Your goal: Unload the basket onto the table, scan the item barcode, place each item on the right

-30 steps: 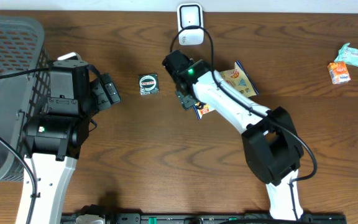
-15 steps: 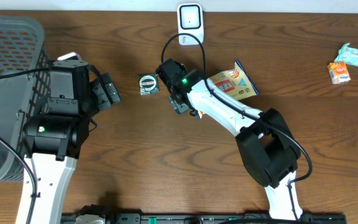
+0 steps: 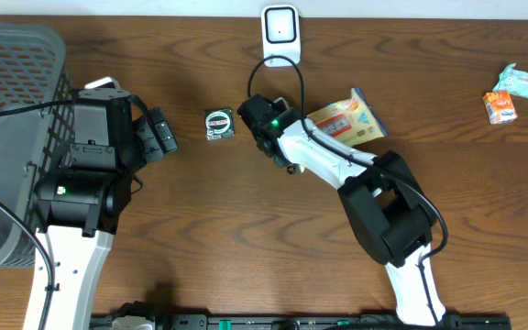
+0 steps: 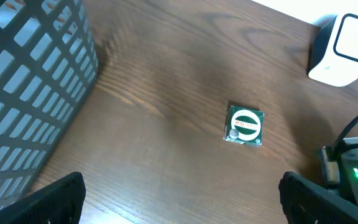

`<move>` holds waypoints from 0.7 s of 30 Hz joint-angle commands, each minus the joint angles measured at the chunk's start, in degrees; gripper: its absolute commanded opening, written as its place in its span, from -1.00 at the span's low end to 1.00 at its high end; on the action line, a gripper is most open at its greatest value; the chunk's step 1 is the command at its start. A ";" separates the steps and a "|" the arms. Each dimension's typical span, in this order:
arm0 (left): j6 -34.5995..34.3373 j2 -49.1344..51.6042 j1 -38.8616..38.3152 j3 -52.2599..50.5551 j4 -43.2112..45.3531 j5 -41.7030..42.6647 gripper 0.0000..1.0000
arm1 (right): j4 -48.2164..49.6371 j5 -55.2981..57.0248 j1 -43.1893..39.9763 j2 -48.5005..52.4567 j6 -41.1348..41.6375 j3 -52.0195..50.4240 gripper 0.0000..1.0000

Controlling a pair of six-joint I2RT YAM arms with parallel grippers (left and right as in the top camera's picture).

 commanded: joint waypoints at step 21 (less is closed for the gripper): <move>0.76 -0.26 0.24 0.13 -0.02 -0.35 0.95 | -6.91 -89.79 -21.40 -9.73 -11.96 7.93 -0.98</move>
